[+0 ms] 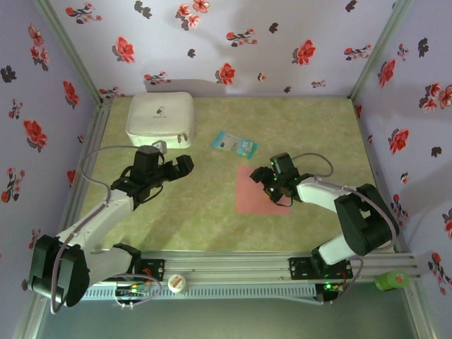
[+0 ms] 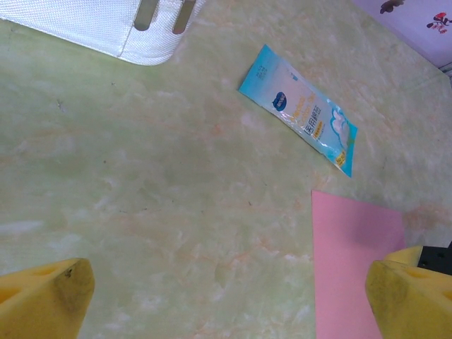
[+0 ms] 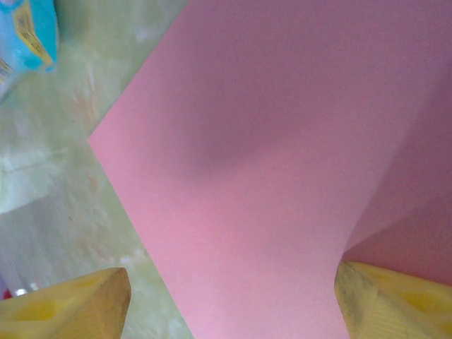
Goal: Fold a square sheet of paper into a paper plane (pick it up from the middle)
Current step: Move the square sheet of paper to the center of the table.
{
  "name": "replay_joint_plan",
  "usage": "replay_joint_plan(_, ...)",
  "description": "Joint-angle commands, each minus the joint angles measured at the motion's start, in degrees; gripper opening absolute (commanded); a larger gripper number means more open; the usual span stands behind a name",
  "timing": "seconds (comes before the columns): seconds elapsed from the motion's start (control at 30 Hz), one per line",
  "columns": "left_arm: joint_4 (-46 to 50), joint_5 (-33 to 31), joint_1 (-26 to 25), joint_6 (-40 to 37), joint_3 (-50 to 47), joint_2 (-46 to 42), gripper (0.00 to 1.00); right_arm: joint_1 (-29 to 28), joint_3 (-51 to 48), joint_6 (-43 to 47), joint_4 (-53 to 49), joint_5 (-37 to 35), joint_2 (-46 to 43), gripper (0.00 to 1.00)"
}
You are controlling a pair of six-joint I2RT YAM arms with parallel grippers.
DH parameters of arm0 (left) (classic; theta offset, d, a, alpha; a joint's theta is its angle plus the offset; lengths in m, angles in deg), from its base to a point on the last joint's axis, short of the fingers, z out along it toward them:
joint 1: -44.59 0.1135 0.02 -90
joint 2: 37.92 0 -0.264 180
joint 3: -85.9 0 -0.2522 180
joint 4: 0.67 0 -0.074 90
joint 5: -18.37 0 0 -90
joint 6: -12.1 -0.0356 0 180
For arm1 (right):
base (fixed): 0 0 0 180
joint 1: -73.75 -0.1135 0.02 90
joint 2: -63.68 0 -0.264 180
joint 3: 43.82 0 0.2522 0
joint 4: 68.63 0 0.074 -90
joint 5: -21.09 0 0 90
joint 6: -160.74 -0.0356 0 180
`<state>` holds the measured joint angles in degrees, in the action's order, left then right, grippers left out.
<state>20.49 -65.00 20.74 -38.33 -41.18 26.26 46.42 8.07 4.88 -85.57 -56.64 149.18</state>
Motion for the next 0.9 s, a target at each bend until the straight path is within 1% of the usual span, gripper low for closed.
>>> replay_joint_plan(0.0,0.68,-0.66,-0.46,-0.09,1.38,-1.57,0.99,0.3,6.05,7.16,-15.45,-7.36,-2.23,0.78)
replay_joint_plan(0.07,0.69,-0.65,-0.41,0.02,1.28,-1.95,1.0,1.94,8.32,11.83,-20.59,-9.85,-2.44,0.79)
replay_joint_plan(0.1,0.69,-0.65,-0.41,0.13,1.27,-2.02,1.0,2.83,8.54,13.52,-21.16,-9.71,-2.36,0.8)
replay_joint_plan(0.13,0.82,-0.66,-0.41,0.0,1.43,-1.96,1.0,3.68,8.4,14.98,-20.64,-8.51,-2.3,0.8)
replay_joint_plan(0.2,1.25,-0.66,-0.41,-0.41,2.23,-1.49,1.0,6.02,8.1,17.67,-18.98,-3.96,-1.26,0.78)
replay_joint_plan(0.37,1.21,-0.61,-0.58,-0.48,3.49,0.24,1.0,7.29,8.45,21.15,-19.05,-0.63,2.02,0.77)
replay_joint_plan(0.47,1.15,-0.57,-1.01,-0.72,3.95,1.06,1.0,7.25,8.22,21.42,-18.48,1.21,4.07,0.76)
replay_joint_plan(0.6,1.91,-0.52,-1.46,-1.26,4.98,1.95,1.0,7.21,5.85,18.46,-15.9,1.88,4.29,0.76)
replay_joint_plan(0.73,1.93,-0.62,-1.88,-1.35,5.32,2.42,1.0,6.39,2.14,10.93,-10.02,4.33,3.84,0.76)
replay_joint_plan(0.8,1.81,-0.56,-1.95,-1.04,5.39,2.75,1.0,4.73,0.86,6.59,-7.11,4.28,3.68,0.76)
replay_joint_plan(0.87,2.19,-0.57,-2.11,-1.01,5.64,3.16,1.0,2.89,0.35,3.42,-6.31,2.71,3.63,0.76)
